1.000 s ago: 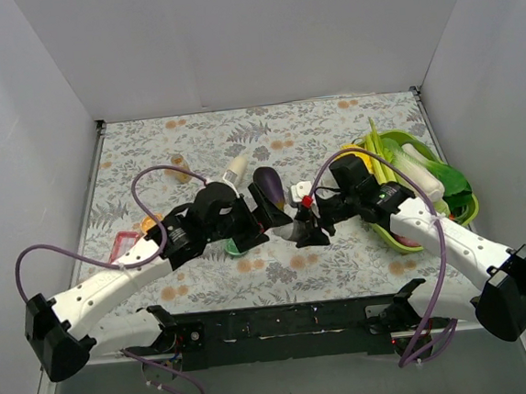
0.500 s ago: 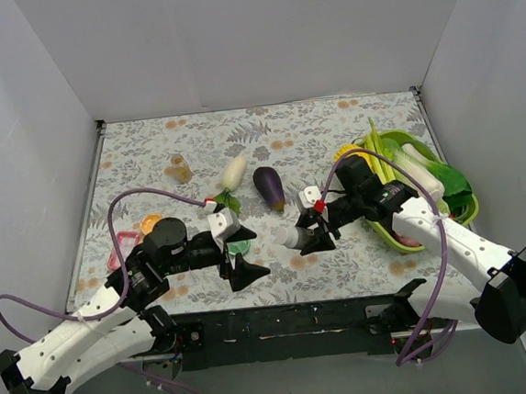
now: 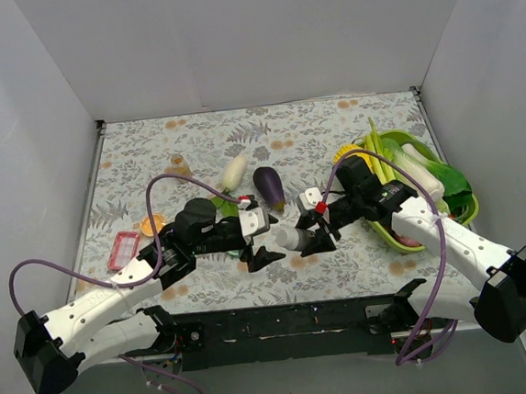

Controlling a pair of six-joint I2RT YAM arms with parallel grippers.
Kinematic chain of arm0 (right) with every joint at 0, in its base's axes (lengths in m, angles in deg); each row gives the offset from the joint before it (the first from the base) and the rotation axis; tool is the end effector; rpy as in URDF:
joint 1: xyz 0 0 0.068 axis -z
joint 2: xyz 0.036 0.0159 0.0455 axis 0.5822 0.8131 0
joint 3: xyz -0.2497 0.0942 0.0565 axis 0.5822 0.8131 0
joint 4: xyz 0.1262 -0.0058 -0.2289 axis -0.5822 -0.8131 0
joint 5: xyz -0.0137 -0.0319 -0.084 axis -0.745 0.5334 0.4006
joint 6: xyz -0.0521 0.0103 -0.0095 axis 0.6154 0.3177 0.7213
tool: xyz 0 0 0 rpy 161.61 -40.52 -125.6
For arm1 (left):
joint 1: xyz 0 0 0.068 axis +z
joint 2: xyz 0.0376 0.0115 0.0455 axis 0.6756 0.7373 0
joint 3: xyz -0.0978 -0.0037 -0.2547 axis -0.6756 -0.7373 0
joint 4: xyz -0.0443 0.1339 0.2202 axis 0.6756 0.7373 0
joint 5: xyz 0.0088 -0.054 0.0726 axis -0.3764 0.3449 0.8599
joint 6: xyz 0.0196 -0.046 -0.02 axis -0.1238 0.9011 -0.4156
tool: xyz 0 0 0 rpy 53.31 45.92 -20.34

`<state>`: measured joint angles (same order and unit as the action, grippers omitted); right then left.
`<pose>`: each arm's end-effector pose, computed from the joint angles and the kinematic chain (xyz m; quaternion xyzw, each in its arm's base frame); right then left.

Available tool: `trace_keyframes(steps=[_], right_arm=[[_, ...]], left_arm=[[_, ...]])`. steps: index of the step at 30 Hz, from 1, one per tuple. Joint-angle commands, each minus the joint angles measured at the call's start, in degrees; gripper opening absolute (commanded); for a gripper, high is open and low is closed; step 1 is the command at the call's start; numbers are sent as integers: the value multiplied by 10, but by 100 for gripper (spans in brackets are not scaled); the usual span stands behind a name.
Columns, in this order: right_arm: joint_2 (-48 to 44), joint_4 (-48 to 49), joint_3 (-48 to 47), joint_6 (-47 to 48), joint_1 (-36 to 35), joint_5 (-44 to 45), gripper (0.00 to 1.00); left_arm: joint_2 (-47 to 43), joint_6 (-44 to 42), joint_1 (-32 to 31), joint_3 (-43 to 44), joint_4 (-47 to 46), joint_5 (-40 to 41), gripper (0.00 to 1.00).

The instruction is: Sort the pills into containers

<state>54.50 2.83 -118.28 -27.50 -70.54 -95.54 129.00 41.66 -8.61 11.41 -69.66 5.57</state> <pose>0.1729 0.1574 0.2820 -0.6698 0.4981 0.4098 0.3680 0.1231 -0.1809 0.3040 0.3384 0.7168 -0.5108 0.3327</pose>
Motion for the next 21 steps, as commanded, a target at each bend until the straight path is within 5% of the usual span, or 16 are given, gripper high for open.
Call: trace_keyframes(steps=[1, 10, 14, 18, 19, 21], right_arm=[[-2, 3, -7, 7, -1, -23, 1], [-5, 8, -2, 3, -1, -21, 1], [-7, 15, 0, -4, -1, -14, 1], [-12, 37, 7, -34, -1, 22, 1], [-13, 41, 8, -42, -1, 26, 1], [-14, 54, 14, -52, -1, 40, 1]], left_arm=[[11, 13, 0, 23, -31, -35, 70], [20, 56, 0, 6, -47, -48, 33], [12, 122, 0, -6, -82, -25, 1], [-1, 279, 0, -25, -76, 21, 0], [-2, 374, 0, -23, -55, 42, 0], [-1, 490, 0, -7, 5, 149, 0]])
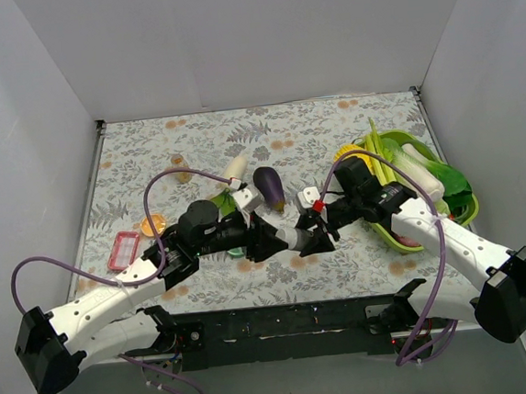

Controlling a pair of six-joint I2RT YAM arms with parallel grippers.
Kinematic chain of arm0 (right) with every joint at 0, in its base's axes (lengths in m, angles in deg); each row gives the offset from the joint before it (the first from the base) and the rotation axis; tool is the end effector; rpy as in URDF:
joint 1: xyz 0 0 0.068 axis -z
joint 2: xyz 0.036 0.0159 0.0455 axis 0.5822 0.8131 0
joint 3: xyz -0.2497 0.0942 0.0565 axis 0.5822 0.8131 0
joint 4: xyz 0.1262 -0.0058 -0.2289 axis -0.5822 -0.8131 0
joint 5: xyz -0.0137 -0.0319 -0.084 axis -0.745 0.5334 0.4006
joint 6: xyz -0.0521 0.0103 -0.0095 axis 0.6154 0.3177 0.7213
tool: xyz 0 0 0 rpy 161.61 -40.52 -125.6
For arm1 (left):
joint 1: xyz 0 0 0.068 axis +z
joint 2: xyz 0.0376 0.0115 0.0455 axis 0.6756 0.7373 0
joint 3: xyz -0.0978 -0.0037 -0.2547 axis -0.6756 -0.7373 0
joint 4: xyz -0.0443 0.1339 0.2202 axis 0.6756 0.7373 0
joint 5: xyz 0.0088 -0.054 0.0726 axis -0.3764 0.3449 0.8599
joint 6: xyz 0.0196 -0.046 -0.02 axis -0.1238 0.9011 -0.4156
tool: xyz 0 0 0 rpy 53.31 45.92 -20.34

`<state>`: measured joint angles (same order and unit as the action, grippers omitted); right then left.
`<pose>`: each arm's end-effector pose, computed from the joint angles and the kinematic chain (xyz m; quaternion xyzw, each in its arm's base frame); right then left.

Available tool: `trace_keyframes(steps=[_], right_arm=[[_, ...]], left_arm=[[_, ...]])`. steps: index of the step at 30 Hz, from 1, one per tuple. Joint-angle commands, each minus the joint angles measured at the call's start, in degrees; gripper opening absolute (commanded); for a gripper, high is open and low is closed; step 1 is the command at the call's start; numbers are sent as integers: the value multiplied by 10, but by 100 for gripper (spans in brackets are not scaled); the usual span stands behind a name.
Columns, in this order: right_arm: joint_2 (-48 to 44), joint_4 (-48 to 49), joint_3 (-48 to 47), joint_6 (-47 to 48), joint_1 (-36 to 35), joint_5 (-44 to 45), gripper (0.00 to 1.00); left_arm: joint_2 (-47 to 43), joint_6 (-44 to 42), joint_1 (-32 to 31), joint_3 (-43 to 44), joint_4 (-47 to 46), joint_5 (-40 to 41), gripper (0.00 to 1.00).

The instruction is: Sort the pills into containers

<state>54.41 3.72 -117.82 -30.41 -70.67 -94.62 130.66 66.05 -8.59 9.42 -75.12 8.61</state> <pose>0.1732 0.1579 0.2805 -0.6584 0.5162 0.4116 0.3615 0.1295 -0.1861 0.2953 0.1667 0.7686 -0.5668 0.2453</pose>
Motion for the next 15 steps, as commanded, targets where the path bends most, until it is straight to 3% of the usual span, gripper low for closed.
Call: trace_keyframes(steps=[1, 2, 4, 5, 9, 10, 11, 13, 14, 15], right_arm=[[-14, 48, 10, -27, 0, 35, 1], [-13, 51, 10, -34, 0, 39, 1], [-9, 59, 9, -40, 0, 48, 1], [-7, 63, 9, -45, 0, 49, 1], [2, 72, 6, -57, 0, 49, 1], [1, 72, 6, -57, 1, 49, 1], [-1, 70, 5, -58, 0, 50, 1], [-5, 67, 6, -58, 1, 52, 1], [-10, 67, 9, -57, 1, 52, 1], [-12, 68, 12, -57, 2, 51, 1]], left_arm=[[-8, 350, -1, 39, 124, 146, 0], [-1, 415, -1, 57, 162, 201, 0], [20, 505, -1, 113, 263, 217, 0], [48, 570, -1, 132, 287, 211, 0], [87, 655, 0, 176, 325, 161, 0], [88, 665, 0, 174, 310, 156, 7], [90, 669, 0, 173, 308, 153, 32], [91, 660, 0, 170, 310, 149, 52], [88, 648, 1, 163, 305, 148, 77], [74, 626, 1, 157, 300, 147, 83]])
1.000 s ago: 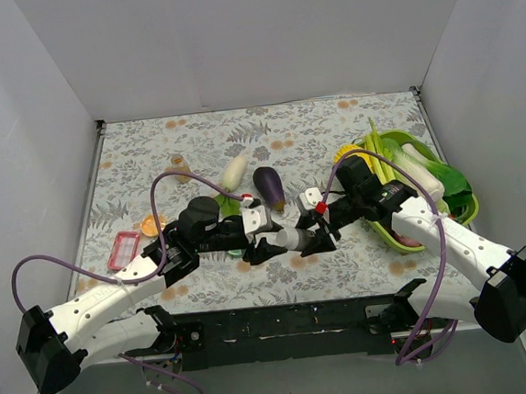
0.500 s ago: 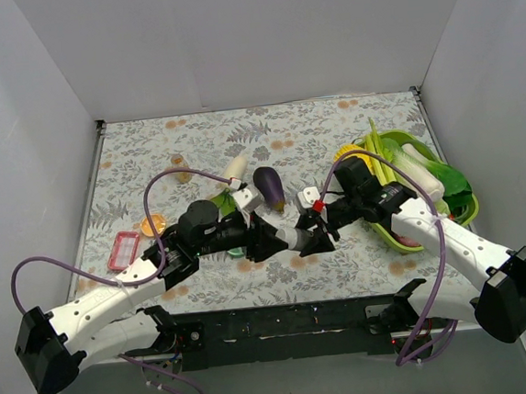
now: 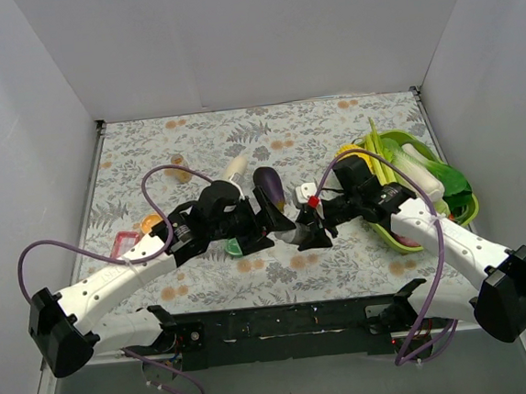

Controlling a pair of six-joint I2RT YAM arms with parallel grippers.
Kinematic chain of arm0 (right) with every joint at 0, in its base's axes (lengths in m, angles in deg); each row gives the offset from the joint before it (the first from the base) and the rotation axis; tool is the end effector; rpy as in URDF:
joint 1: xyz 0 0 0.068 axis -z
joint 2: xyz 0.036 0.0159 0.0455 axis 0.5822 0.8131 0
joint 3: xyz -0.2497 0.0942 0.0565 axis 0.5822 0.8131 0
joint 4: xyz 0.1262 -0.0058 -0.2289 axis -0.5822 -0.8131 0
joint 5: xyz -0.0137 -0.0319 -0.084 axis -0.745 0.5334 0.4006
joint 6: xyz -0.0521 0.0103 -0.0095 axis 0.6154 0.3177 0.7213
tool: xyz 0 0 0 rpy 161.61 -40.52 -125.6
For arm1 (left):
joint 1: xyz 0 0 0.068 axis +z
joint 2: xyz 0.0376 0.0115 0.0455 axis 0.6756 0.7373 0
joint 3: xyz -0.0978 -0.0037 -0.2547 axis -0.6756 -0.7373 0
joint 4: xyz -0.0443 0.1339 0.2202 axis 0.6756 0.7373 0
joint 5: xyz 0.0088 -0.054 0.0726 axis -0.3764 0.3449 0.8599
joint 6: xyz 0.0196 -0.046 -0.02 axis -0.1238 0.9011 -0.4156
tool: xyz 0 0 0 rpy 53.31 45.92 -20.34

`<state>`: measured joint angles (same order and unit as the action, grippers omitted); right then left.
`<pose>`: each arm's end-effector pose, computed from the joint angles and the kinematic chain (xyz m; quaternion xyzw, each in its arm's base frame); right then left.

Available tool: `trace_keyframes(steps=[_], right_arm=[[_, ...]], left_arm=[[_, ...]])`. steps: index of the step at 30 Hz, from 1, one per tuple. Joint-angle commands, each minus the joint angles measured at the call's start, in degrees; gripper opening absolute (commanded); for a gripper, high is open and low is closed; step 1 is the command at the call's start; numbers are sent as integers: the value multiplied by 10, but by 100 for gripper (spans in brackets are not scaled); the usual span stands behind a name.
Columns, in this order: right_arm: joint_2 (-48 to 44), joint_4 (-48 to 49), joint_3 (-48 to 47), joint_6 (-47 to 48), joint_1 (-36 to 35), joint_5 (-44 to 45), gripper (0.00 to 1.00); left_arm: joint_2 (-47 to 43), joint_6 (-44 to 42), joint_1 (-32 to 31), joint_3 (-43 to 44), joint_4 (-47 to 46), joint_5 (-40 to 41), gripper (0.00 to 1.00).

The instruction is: Sort the pills into containers

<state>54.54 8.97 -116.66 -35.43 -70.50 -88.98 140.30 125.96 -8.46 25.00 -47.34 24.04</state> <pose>0.1805 0.1596 0.2777 -0.6375 0.5538 0.3786 0.3789 0.1514 -0.1980 0.3053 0.3808 -0.8073 0.4509 0.0039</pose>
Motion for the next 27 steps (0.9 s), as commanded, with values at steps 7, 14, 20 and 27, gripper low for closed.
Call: trace_keyframes(steps=[7, 14, 20, 27], right_arm=[[-16, 5, 1, 8, 4, -28, 1], [-15, -25, 8, 65, 4, -81, 1], [-12, -41, 10, 93, 4, -96, 1], [-13, -41, 16, 98, 4, -96, 1]], left_arm=[[-132, -275, 2, -51, -56, -65, 98], [-251, -674, 2, -142, -109, -168, 98], [-232, -840, 2, -172, -237, -172, 98], [-128, -850, -6, -156, -323, -176, 98]])
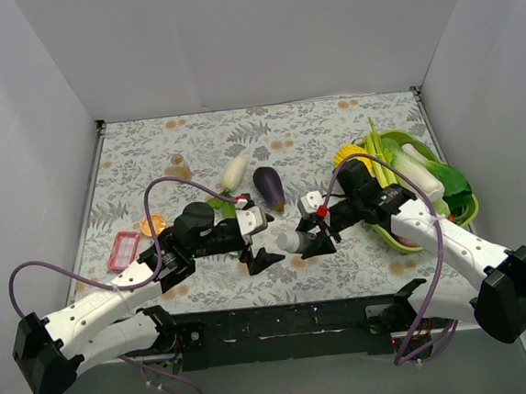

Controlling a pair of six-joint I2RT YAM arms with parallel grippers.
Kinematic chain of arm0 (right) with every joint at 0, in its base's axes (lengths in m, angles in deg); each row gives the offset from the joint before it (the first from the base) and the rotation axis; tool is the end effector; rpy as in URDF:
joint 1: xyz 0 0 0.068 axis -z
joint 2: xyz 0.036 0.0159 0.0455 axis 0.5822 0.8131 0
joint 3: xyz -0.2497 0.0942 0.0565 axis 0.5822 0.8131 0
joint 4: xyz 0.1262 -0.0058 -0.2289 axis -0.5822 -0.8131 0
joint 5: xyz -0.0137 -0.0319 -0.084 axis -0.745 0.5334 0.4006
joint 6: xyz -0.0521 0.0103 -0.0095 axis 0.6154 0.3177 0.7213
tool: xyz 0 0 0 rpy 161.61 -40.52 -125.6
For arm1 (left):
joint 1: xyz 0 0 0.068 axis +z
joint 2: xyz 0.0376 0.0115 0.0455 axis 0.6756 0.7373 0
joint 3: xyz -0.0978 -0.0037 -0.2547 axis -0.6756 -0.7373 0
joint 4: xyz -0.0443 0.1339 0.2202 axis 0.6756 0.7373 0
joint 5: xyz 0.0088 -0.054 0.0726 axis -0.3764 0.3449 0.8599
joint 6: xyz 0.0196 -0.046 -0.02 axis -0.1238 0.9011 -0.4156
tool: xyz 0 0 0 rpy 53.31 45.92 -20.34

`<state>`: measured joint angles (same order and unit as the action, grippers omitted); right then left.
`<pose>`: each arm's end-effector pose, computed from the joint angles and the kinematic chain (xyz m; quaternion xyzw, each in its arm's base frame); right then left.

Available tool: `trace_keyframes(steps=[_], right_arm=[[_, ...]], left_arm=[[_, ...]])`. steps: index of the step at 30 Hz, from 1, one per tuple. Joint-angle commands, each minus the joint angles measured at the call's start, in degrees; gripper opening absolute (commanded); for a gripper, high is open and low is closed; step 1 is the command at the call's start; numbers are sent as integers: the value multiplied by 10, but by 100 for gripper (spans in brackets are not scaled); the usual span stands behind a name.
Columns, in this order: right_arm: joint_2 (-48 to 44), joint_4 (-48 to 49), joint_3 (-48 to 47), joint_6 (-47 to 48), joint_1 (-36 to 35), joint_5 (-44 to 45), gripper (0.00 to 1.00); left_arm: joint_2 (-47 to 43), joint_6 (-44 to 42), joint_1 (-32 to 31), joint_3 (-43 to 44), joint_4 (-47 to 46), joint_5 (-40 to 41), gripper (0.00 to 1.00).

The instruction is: Sort the pills into containers

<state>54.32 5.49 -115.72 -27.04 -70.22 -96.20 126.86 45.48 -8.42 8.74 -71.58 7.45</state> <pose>0.1728 0.1560 0.2718 -0.6704 0.4928 0.4114 0.3722 0.1204 -0.1748 0.2981 0.3054 0.7261 -0.5172 0.3348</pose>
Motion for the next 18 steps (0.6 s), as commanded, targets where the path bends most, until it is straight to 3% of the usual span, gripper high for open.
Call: trace_keyframes(steps=[1, 6, 10, 15, 16, 18], right_arm=[[-11, -5, 7, 14, 1, -23, 1], [-10, 0, 9, 12, 0, -23, 1], [-8, 3, 7, 8, 0, -23, 1], [-8, 4, 9, 5, 0, -21, 1], [-8, 5, 10, 5, 0, -21, 1], [-8, 6, 9, 2, 0, -20, 1]], left_arm=[[16, -43, -7, 6, -90, -17, 98], [38, -19, -9, 21, -85, -33, 86], [51, 3, -9, 23, -74, -46, 66], [46, 19, -10, 11, -64, -46, 64], [44, 21, -10, 9, -63, -45, 60], [44, 34, -9, 9, -61, -39, 40]])
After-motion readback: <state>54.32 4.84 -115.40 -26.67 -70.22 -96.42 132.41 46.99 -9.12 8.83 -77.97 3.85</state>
